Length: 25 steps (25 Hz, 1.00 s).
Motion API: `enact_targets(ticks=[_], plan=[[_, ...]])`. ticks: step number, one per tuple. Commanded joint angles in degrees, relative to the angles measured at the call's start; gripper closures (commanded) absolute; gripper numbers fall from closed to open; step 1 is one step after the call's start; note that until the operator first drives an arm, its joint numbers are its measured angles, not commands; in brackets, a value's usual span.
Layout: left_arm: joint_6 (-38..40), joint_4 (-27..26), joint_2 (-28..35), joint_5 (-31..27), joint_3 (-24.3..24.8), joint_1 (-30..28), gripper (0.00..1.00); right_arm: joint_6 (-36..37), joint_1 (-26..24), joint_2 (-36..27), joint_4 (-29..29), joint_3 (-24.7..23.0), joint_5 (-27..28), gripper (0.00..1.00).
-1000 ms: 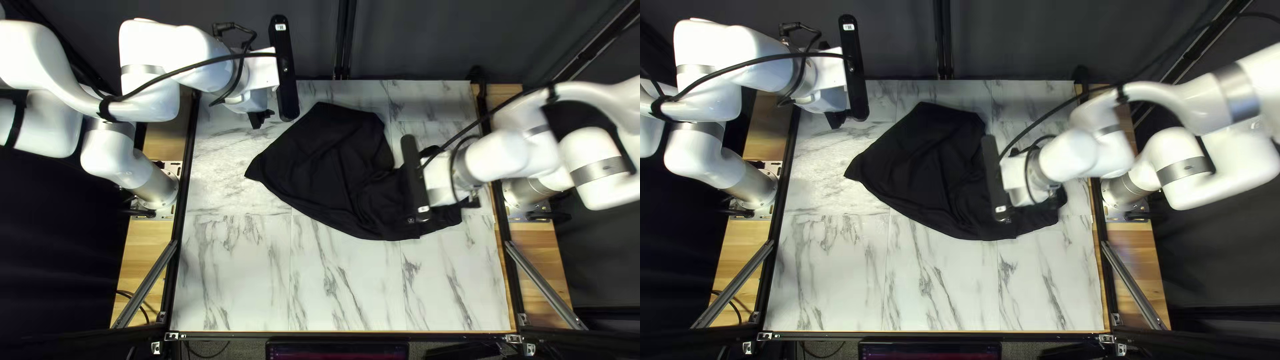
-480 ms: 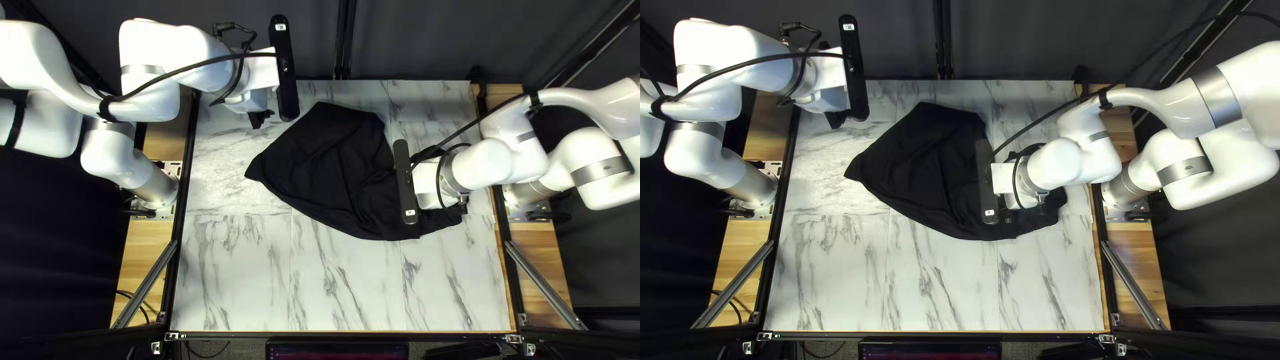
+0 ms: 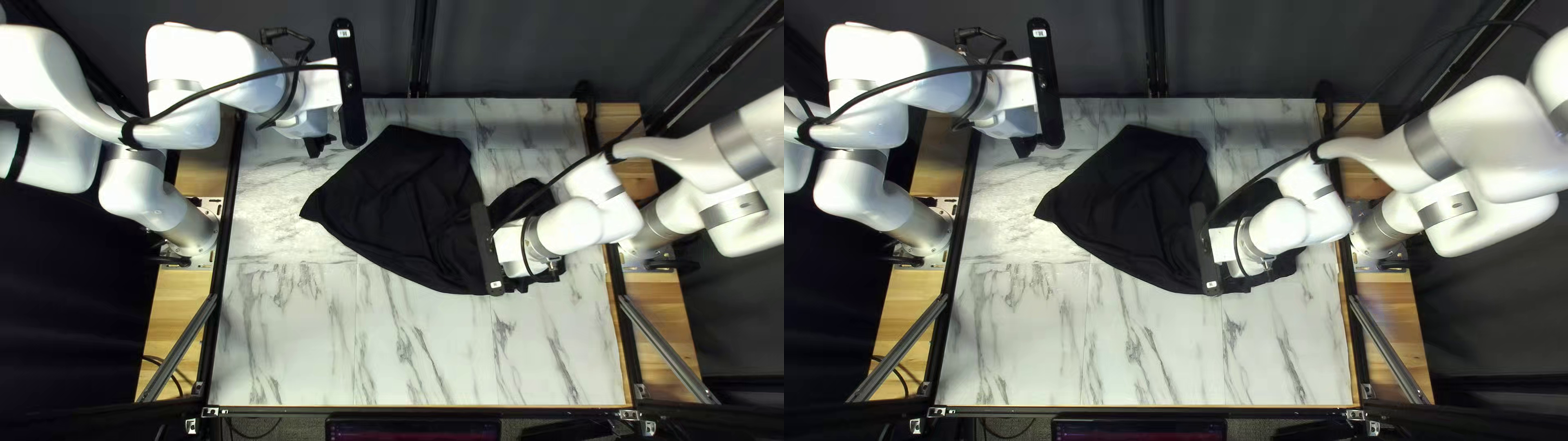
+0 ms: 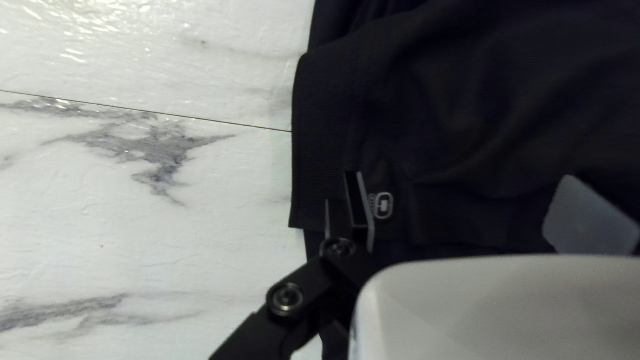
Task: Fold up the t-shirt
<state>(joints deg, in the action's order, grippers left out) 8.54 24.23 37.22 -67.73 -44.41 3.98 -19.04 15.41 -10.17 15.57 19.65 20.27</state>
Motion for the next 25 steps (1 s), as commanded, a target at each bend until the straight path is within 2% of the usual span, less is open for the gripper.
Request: enact_targets(ticks=[1,2,3,13,21,25], plan=[[0.0,0.0,0.0,0.0,0.0,0.0,0.00,-1.2,0.1,-0.3,0.2,-2.0,-1.4,0.39],[0.0,0.0,0.0,0.0,0.0,0.0,0.00,-1.2,0.0,-0.3,0.2,-2.1,-1.5,0.64],[0.0,0.0,0.0,0.0,0.0,0.0,0.00,-0.8,-0.3,-0.8,0.0,-2.7,-1.6,0.98],[0.0,0.0,0.0,0.0,0.0,0.0,0.00,2.9,-2.8,-2.4,-0.9,-2.2,0.2,1.00],[0.0,0.0,0.0,0.0,0.0,0.0,0.00,0.1,1.4,-12.0,1.4,1.1,13.5,1.00],[0.0,0.0,0.0,0.0,0.0,0.0,0.00,-1.3,3.7,-14.4,2.5,2.9,17.9,1.00]])
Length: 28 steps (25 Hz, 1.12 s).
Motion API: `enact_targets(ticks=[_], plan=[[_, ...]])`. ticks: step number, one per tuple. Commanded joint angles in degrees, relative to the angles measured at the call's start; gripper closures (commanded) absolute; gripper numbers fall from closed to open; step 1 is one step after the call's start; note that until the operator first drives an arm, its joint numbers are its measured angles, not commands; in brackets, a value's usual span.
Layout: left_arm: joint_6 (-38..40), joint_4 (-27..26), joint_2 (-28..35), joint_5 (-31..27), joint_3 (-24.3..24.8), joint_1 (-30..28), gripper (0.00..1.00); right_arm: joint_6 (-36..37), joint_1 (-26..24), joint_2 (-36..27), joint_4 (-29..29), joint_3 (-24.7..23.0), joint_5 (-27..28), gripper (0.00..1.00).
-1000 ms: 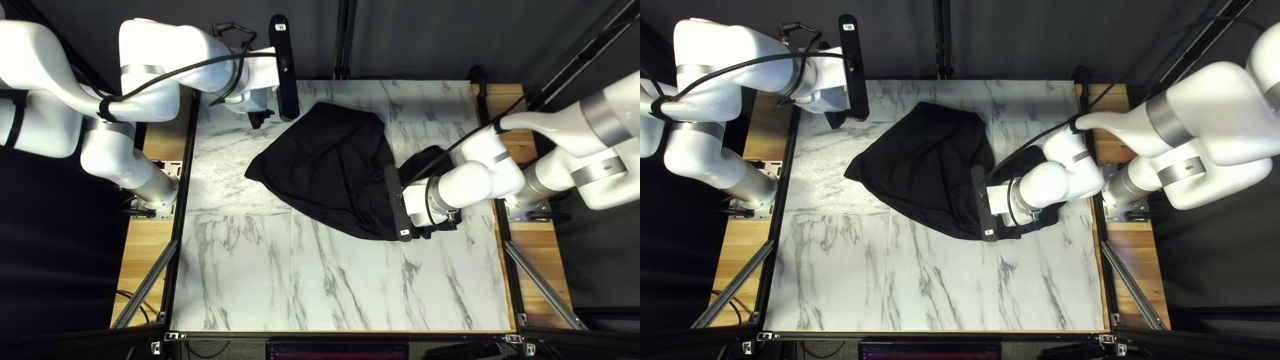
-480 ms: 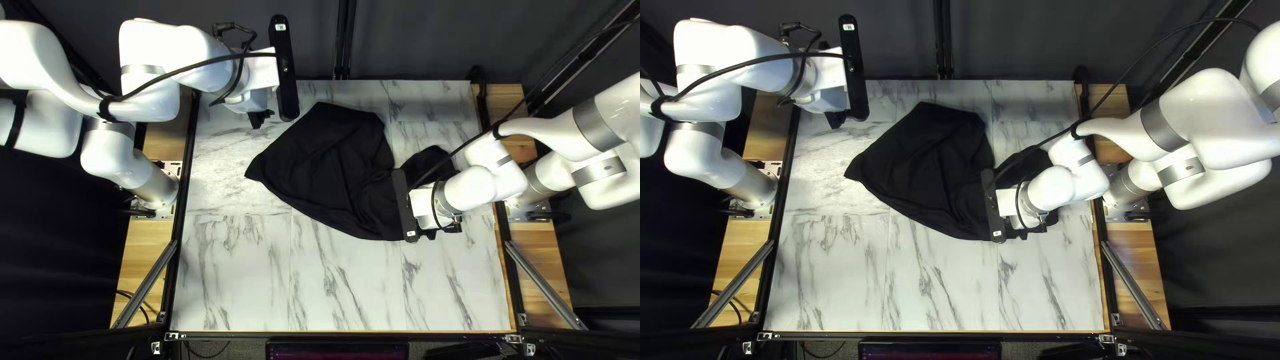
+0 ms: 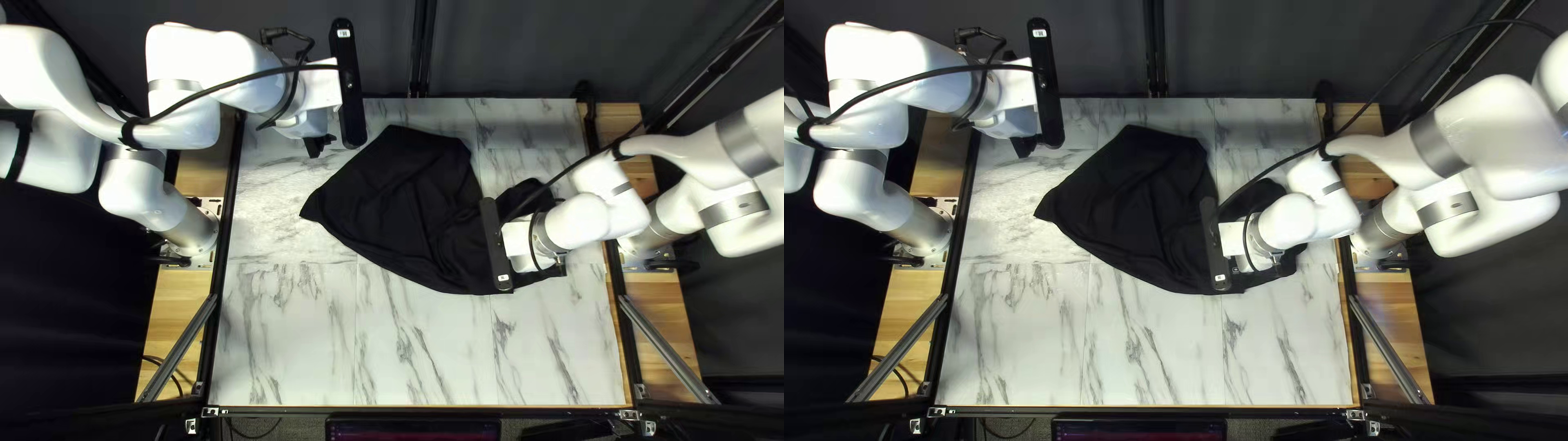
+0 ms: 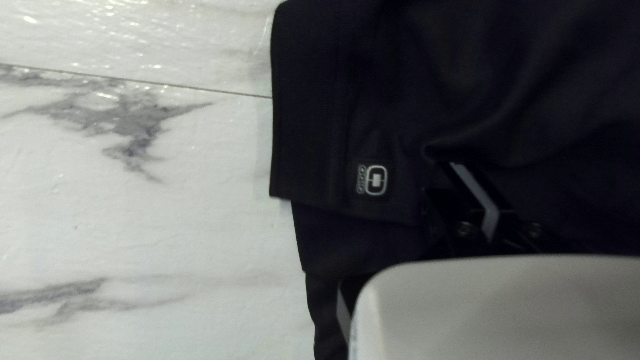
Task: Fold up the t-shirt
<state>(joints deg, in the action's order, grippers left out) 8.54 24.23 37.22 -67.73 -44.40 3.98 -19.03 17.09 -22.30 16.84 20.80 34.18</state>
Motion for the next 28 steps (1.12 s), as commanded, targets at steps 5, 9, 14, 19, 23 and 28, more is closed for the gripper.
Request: enact_targets(ticks=[5,9,14,19,23,28], plan=[[0.0,0.0,0.0,0.0,0.0,0.0,0.00,-3.3,6.3,-5.3,2.6,5.3,10.7,1.00],[0.0,0.0,0.0,0.0,0.0,0.0,0.00,-4.1,8.2,-7.3,4.0,6.9,14.8,1.00],[0.0,0.0,0.0,0.0,0.0,0.0,0.00,-1.6,6.2,-10.7,4.6,6.0,16.7,1.00],[0.0,0.0,0.0,0.0,0.0,0.0,0.00,1.2,4.2,-13.5,5.1,6.4,19.2,1.00],[0.0,0.0,0.0,0.0,0.0,0.0,0.00,3.2,3.0,-15.6,5.9,7.6,21.9,1.00],[0.0,0.0,0.0,0.0,0.0,0.0,0.00,5.2,0.8,-20.0,7.1,7.2,25.3,1.00]])
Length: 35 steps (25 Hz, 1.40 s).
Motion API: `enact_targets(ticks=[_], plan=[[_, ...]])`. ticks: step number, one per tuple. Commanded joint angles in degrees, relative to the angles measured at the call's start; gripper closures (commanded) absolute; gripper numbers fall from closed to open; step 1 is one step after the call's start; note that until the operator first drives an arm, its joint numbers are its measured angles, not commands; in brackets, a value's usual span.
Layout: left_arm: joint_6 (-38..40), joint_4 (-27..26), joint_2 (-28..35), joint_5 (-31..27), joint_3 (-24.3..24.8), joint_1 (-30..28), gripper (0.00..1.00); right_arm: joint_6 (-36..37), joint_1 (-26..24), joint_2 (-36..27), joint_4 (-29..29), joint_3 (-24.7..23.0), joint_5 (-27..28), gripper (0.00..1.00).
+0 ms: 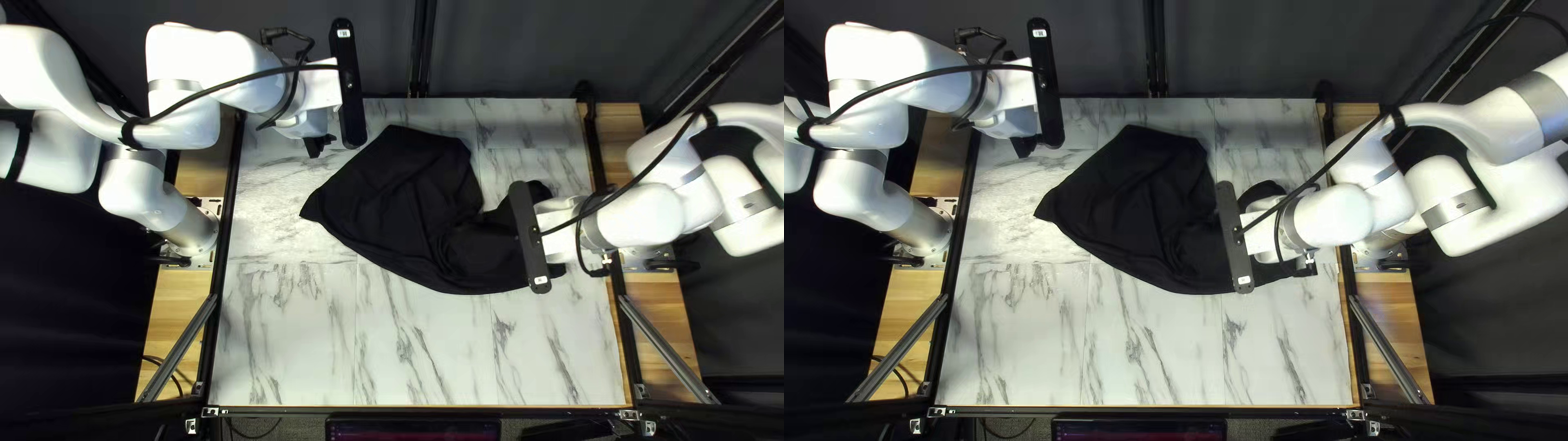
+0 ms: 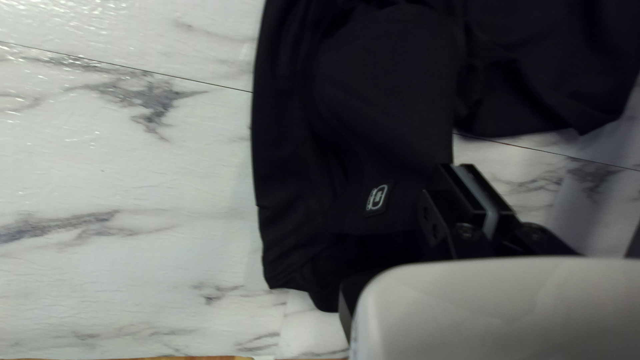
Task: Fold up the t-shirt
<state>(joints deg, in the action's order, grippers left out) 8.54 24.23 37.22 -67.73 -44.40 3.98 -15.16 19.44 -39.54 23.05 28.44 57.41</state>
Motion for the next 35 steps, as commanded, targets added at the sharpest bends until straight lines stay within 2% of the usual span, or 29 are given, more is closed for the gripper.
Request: enact_targets(ticks=[1,13,21,25,29,32,35], plan=[[0.0,0.0,0.0,0.0,0.0,0.0,0.00,1.6,-2.0,-3.7,1.3,-0.8,2.5,1.00],[0.0,0.0,0.0,0.0,0.0,0.0,0.00,9.0,-12.6,-10.6,2.7,-3.0,4.0,1.00],[0.0,0.0,0.0,0.0,0.0,0.0,0.00,19.1,-22.0,-15.8,1.9,-3.3,2.6,1.00],[0.0,0.0,0.0,0.0,0.0,0.0,0.00,18.5,-22.9,-18.8,2.6,-5.0,4.4,1.00],[0.0,0.0,0.0,0.0,0.0,0.0,0.00,15.3,-22.8,-23.0,3.8,-9.4,6.2,1.00],[0.0,0.0,0.0,0.0,0.0,0.0,0.00,16.0,-25.8,-22.6,3.9,-10.7,5.2,1.00],[0.0,0.0,0.0,0.0,0.0,0.0,0.00,17.2,-29.7,-19.0,3.9,-10.6,2.1,1.00]])
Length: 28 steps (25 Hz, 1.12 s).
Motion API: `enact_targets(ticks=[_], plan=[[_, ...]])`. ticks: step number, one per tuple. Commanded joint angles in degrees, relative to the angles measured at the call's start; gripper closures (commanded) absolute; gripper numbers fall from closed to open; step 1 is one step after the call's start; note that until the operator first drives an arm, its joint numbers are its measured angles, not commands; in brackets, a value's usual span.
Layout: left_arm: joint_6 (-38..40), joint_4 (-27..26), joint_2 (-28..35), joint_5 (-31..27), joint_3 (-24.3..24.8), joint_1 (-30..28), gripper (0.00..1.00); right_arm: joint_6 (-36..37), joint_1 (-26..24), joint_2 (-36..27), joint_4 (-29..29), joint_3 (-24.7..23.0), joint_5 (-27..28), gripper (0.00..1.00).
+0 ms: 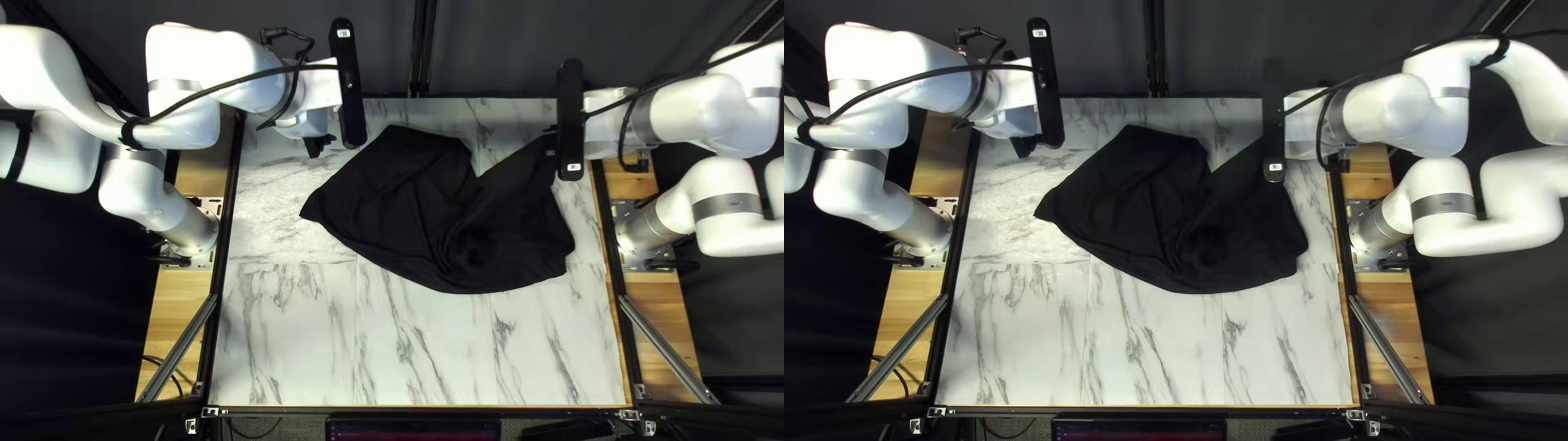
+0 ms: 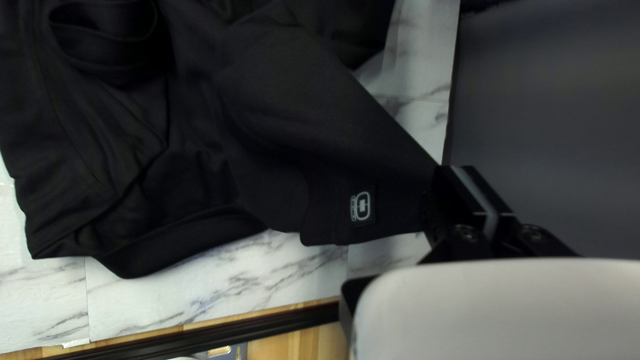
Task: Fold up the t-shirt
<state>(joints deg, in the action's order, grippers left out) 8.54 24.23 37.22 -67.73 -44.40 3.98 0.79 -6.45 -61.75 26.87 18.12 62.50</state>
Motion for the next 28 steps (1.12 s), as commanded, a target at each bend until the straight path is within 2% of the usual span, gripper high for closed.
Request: enact_targets(ticks=[1,4,5,6,7,10,12,14,20,24,28], plan=[[0.0,0.0,0.0,0.0,0.0,0.0,0.00,1.3,-4.3,4.7,0.2,0.2,-3.8,1.00],[0.0,0.0,0.0,0.0,0.0,0.0,0.00,1.1,-5.6,8.8,0.9,1.4,-6.1,1.00],[0.0,0.0,0.0,0.0,0.0,0.0,0.00,0.9,-5.7,9.6,1.1,1.6,-6.4,0.96],[0.0,0.0,0.0,0.0,0.0,0.0,0.00,0.6,-5.9,10.6,1.4,1.8,-6.7,0.30],[0.0,0.0,0.0,0.0,0.0,0.0,0.00,0.3,-6.0,11.5,1.6,1.9,-6.7,0.00],[0.0,0.0,0.0,0.0,0.0,0.0,0.00,-0.7,-4.9,10.9,1.6,2.5,-4.2,0.00],[0.0,0.0,0.0,0.0,0.0,0.0,0.00,-2.6,-1.4,9.5,1.8,4.4,0.2,0.00],[0.0,0.0,0.0,0.0,0.0,0.0,0.00,-4.7,3.8,8.6,2.1,7.8,5.5,0.00],[0.0,0.0,0.0,0.0,0.0,0.0,0.00,-6.9,15.7,9.3,0.4,15.9,14.0,0.00],[0.0,0.0,0.0,0.0,0.0,0.0,0.00,-14.2,28.0,11.0,-0.3,23.3,23.6,0.00],[0.0,0.0,0.0,0.0,0.0,0.0,0.00,-21.2,36.1,14.6,-1.4,27.9,26.8,0.00]])
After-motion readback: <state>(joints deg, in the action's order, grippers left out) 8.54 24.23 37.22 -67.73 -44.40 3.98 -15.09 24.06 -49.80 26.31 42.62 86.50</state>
